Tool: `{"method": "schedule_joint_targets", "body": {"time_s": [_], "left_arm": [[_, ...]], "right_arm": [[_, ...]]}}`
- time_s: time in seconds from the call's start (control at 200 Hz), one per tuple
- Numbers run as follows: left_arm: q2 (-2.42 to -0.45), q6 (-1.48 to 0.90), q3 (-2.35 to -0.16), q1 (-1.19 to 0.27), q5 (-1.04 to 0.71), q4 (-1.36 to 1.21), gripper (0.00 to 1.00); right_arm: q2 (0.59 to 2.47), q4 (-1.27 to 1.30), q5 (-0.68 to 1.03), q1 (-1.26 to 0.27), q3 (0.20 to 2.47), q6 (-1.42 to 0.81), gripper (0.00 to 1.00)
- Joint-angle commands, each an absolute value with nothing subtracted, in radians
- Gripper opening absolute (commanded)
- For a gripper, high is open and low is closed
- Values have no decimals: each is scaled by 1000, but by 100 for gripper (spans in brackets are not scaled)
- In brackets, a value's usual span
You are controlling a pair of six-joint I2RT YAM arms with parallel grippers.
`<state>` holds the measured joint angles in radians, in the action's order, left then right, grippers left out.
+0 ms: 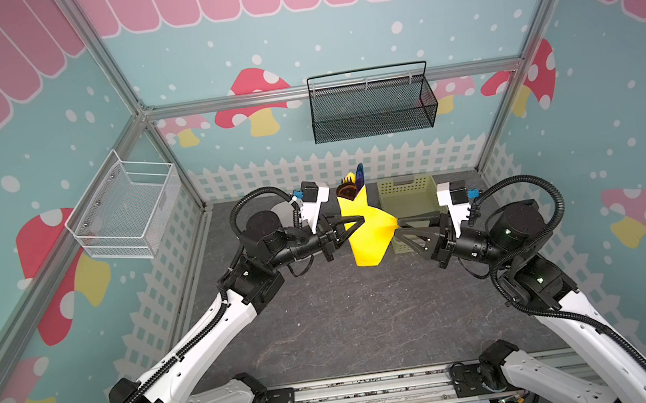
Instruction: Place the utensils on the paper napkin and roll it up
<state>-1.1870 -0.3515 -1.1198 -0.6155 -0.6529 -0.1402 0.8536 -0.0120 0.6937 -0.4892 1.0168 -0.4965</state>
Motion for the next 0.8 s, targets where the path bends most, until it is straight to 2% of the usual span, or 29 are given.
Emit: {"method": "schedule_joint_targets", "body": {"time_s": [0.0,0.791], "left_arm": [[-1178,-339,-1157,-608,-638,-154,0],[-1187,-426,-1142,-607,-747,-253,0]], "right_arm": [[898,-20,755,-526,1022,-497,36],[968,-41,698,-564,1014,-437,41]]}}
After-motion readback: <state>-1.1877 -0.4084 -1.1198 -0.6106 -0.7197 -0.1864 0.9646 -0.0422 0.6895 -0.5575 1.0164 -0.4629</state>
